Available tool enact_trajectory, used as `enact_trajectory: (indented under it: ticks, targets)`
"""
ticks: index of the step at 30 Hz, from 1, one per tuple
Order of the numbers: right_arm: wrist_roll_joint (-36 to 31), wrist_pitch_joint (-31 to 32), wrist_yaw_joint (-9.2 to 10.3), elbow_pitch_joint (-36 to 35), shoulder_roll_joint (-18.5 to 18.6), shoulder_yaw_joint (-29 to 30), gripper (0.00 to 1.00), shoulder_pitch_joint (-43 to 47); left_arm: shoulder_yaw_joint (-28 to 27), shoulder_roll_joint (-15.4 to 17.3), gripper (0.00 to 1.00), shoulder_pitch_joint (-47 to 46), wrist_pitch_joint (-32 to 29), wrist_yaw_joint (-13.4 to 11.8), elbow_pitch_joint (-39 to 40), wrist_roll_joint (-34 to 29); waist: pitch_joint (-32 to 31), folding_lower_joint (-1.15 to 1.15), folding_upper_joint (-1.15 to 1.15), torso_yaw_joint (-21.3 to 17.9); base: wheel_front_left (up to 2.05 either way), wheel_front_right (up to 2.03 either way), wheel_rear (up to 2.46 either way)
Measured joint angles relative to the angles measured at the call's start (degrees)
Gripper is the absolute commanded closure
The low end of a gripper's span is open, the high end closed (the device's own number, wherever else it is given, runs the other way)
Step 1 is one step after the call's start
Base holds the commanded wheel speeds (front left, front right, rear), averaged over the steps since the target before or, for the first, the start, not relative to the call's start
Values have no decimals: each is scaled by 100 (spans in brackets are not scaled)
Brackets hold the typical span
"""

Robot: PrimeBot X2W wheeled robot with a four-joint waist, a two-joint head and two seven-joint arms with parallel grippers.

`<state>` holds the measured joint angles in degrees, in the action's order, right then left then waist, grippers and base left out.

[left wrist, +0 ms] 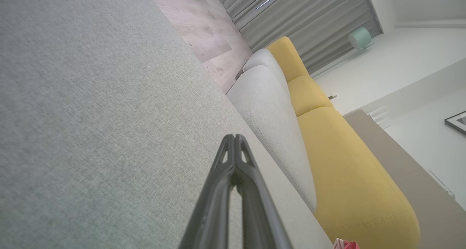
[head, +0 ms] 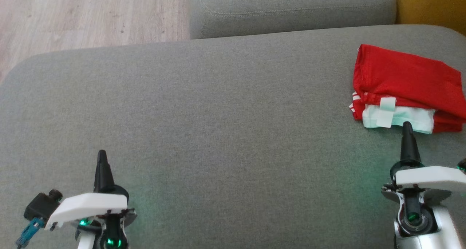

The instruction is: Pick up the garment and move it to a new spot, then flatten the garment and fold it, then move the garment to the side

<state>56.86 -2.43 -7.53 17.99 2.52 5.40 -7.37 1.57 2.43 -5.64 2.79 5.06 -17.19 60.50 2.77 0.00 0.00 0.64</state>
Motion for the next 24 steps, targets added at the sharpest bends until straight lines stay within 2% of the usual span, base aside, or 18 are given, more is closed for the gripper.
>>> enact_trajectory:
  ticks: [24]
  targets:
    - [1568, 400, 0, -69, 0, 90, 100, 124, -256, 0, 100, 16, -386, 82, 52, 1421, -118, 0, 0, -29, 0, 0, 0]
